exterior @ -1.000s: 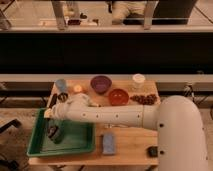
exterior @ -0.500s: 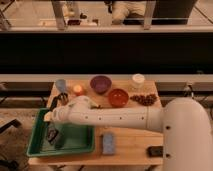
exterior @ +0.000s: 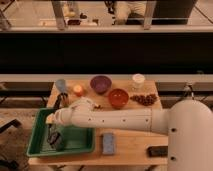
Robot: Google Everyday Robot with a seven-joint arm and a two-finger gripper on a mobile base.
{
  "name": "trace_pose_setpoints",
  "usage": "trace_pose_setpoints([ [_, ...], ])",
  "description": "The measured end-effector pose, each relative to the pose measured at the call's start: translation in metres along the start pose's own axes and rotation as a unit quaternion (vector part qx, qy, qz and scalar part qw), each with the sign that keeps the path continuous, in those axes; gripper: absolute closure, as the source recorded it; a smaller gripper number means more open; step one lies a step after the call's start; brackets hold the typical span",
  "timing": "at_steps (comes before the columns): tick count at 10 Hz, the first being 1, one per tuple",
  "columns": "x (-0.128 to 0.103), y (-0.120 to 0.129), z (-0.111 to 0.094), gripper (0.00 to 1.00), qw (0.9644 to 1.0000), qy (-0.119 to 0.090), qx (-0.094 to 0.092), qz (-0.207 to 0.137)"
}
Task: Wipe tray with brush
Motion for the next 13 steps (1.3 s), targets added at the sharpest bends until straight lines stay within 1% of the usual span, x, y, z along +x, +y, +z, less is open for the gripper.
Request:
trace_pose_setpoints([
  [3, 0.015, 0.037, -0.016, 0.98, 0.9989, 0.034, -0.021, 0.023],
  [6, 0.021, 0.070, -0.030, 0.98, 0.9961, 0.060, -0.046, 0.044],
  [7, 0.022, 0.075, -0.033, 0.98, 0.9955, 0.064, -0.052, 0.046],
  [8, 0.022, 0.086, -0.042, 0.98, 0.9943, 0.070, -0.064, 0.049],
  [10, 0.021, 0.095, -0.051, 0.98, 0.9932, 0.075, -0.074, 0.049],
  [11, 0.022, 0.102, -0.061, 0.98, 0.9921, 0.081, -0.083, 0.048],
  [13, 0.021, 0.102, -0.069, 0.98, 0.9914, 0.085, -0.089, 0.045],
])
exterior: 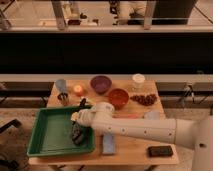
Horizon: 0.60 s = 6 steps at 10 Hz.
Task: Wipe tray with brush
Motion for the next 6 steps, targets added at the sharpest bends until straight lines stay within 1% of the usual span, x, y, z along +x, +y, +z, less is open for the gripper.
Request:
trace_pose_setpoints([
  [1, 0.001, 0.002, -0.003, 0.98, 1.0000, 0.003, -0.002, 0.000],
  [3, 0.002, -0.005, -0.004, 0.98, 0.9999, 0.008, -0.001, -0.008],
  [5, 0.007, -0.013, 0.001, 0.98, 0.9998, 0.013, 0.002, -0.016],
  [6, 0.014, -0.016, 0.005, 0.98, 0.9997, 0.015, 0.002, -0.017],
])
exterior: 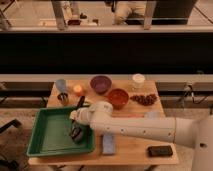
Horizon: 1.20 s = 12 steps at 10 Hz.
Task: Wipe tray with brush
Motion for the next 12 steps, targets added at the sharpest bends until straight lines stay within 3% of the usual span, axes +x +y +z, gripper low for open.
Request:
trace_pose_setpoints([
  [5, 0.038, -0.004, 0.027, 0.98, 0.9999, 0.009, -0.009, -0.008],
  [8, 0.049, -0.005, 0.024, 0.98, 0.9997, 0.016, -0.018, -0.012],
  [12, 0.036, -0.027, 0.025, 0.98, 0.9998, 0.010, 0.001, -0.017],
])
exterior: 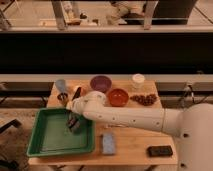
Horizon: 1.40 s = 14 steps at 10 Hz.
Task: Wipe tray with brush
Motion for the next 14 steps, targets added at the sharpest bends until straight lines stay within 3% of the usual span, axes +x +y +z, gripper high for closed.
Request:
trace_pose_setpoints([
  [4, -0.021, -0.031, 0.034, 0.98, 0.9992, -0.022, 0.033, -0.010],
  [7, -0.025, -0.048, 0.048, 0.98, 0.9979, -0.029, 0.054, -0.018],
  [14, -0.041, -0.077, 0.043, 0.98, 0.9943, -0.047, 0.095, -0.012],
])
